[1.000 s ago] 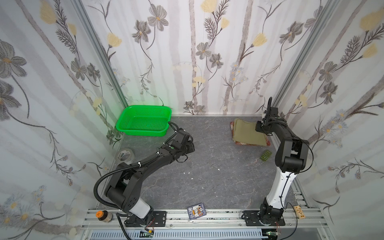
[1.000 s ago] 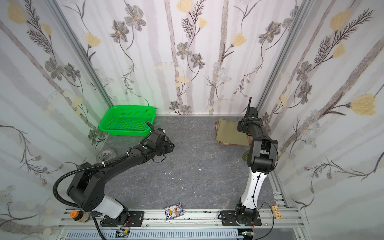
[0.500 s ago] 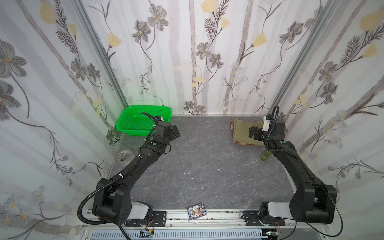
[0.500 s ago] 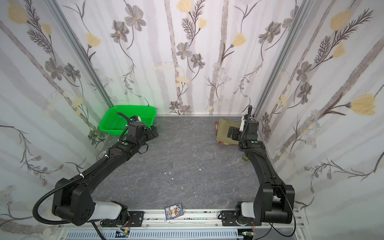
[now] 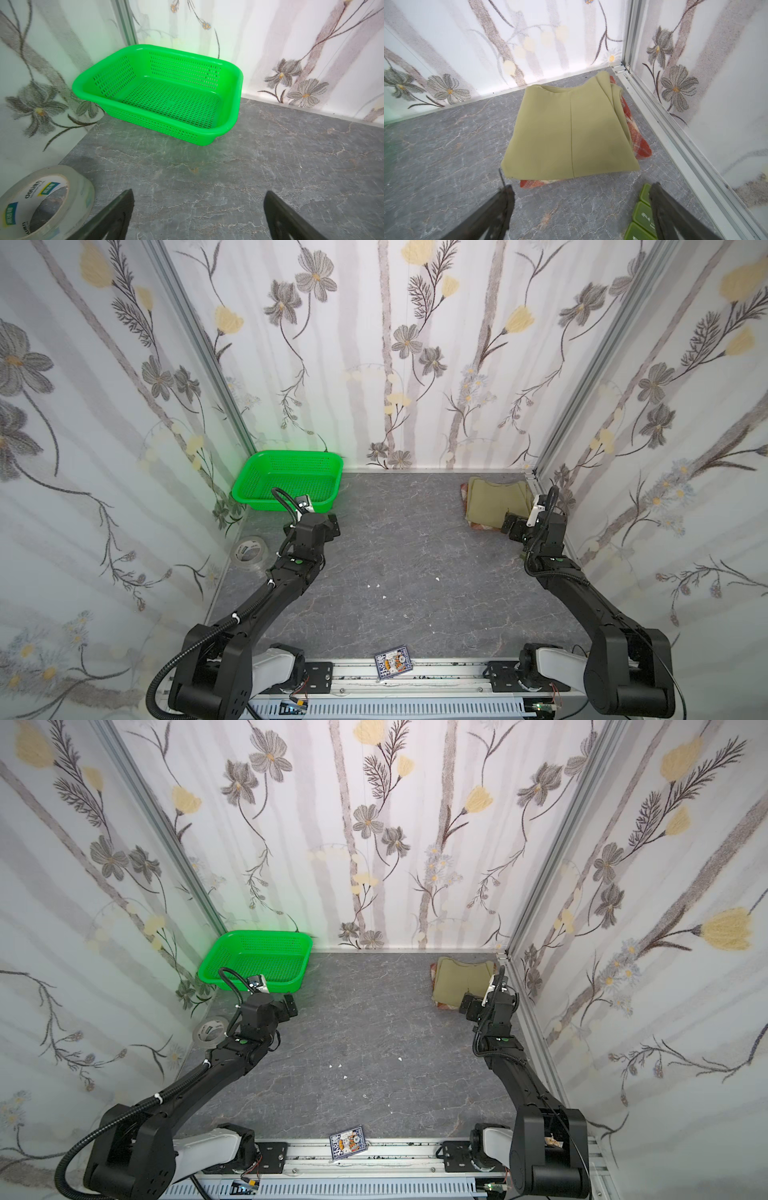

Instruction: Fold and stack the skirts

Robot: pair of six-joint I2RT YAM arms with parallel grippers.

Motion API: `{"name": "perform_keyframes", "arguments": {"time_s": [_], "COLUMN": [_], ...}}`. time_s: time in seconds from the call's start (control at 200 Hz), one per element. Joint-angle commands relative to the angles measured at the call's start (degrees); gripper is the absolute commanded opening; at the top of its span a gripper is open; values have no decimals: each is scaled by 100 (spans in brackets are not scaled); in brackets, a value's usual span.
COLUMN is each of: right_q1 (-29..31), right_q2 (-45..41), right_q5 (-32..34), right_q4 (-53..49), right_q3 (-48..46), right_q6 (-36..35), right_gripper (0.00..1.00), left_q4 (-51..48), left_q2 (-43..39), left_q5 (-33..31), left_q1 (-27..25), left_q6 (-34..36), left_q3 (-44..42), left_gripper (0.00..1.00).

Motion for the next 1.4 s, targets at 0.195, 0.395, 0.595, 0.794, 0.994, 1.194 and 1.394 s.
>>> {"name": "perform_keyframes", "arguments": {"time_s": [0.195,0.395,0.595,0.794,0.994,1.194,1.394], "right_q1": [159,388,546,565,556,262,291], "right_q2": [-205,-3,458,836,809,827,816], "right_q5": [207,204,46,87,247,-139,-132], "right_q4": [3362,3981,5345,6400,6170,5659,5757], "right_q3": [-1594,-1805,-2253,-2586,-2508,-2236,-2288], "right_q6": [-307,-714,-1136,-1144,-1084,-811,-883], "right_gripper": [100,100,100,100,100,100,100], "left_q4": [2117,3584,4643,4991,6308,6268,6247], "left_q2": [148,800,1498,1911,2325,2364,2351], "left_q5": [-20,114,521,1226,2117,2127,2059], "left_q1": [127,273,416,707,1337,1424,1480], "left_q6": [802,1155,1436,1437,897,798,695], "left_q3": [-990,-1534,-1669,-1686,-2238,-2180,-2176], "left_gripper": [100,100,100,100,100,100,100]}}
